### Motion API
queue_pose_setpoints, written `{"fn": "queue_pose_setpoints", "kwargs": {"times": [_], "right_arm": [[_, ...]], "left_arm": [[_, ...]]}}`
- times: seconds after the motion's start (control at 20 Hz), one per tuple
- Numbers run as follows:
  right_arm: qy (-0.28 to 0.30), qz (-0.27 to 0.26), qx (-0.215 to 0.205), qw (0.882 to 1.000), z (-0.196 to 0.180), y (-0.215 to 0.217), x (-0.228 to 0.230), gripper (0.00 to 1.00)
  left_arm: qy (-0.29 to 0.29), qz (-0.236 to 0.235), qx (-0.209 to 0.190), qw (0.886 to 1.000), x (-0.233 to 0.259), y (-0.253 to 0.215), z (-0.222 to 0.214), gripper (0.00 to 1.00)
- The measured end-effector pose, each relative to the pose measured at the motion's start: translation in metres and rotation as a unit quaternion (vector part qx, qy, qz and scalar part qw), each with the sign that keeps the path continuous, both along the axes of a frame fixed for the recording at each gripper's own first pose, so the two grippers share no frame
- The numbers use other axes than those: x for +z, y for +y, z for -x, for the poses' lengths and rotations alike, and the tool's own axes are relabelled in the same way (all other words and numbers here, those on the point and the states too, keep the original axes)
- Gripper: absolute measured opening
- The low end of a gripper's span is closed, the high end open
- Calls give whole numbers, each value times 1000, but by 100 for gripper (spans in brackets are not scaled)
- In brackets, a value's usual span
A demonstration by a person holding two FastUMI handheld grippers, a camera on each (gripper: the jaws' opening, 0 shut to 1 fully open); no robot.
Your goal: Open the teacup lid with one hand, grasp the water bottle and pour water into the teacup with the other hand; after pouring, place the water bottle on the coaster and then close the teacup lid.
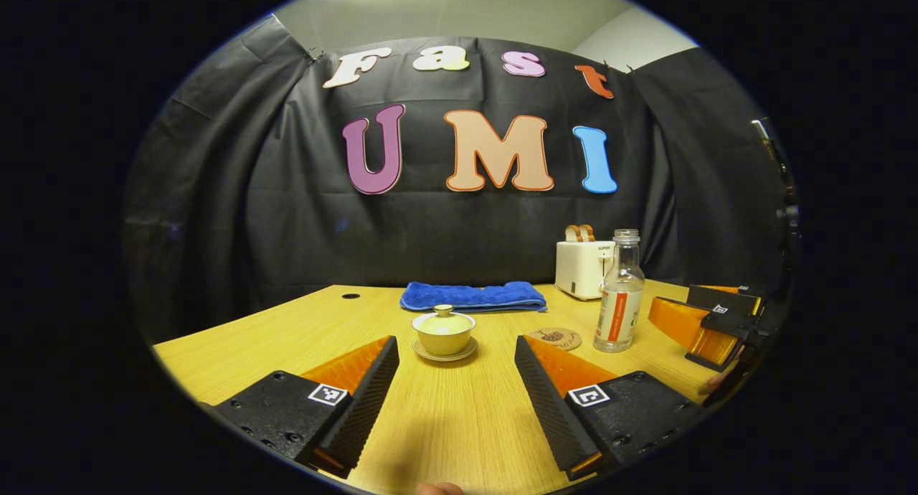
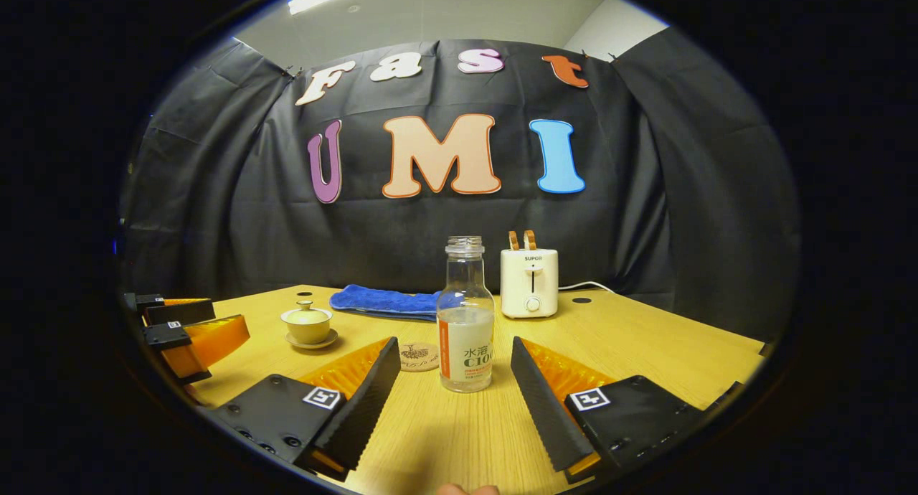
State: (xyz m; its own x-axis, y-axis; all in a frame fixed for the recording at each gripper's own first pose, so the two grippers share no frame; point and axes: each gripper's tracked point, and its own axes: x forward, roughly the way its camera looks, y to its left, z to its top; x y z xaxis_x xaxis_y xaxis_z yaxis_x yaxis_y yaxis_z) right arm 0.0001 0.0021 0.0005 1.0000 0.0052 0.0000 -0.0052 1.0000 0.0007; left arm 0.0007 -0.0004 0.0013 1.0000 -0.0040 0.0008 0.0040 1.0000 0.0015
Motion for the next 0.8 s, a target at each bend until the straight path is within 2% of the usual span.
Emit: {"fn": "queue_pose_setpoints", "kwargs": {"times": [0.05,0.1,0.25,0.3,0.35,0.45,0.5,0.8], "right_arm": [[0,0,2,1000,0,1,1,99],[1,0,3,1000,0,1,0,96],[0,0,3,1000,0,1,-1,96],[1,0,3,1000,0,1,0,99],[0,0,3,1000,0,2,1,96],[0,0,3,1000,0,2,0,99],[0,0,3,1000,0,2,0,96],[0,0,3,1000,0,2,0,96]], "left_arm": [[0,0,0,1000,0,0,0,95],[-1,0,-2,1000,0,-1,0,95],[-2,0,-4,1000,0,-1,-1,95],[3,0,0,1000,-2,1,-1,95],[2,0,2,1000,-2,1,0,95],[2,0,2,1000,-1,0,-1,95],[2,0,2,1000,-2,1,-1,95],[2,0,5,1000,-1,1,-2,95]]}}
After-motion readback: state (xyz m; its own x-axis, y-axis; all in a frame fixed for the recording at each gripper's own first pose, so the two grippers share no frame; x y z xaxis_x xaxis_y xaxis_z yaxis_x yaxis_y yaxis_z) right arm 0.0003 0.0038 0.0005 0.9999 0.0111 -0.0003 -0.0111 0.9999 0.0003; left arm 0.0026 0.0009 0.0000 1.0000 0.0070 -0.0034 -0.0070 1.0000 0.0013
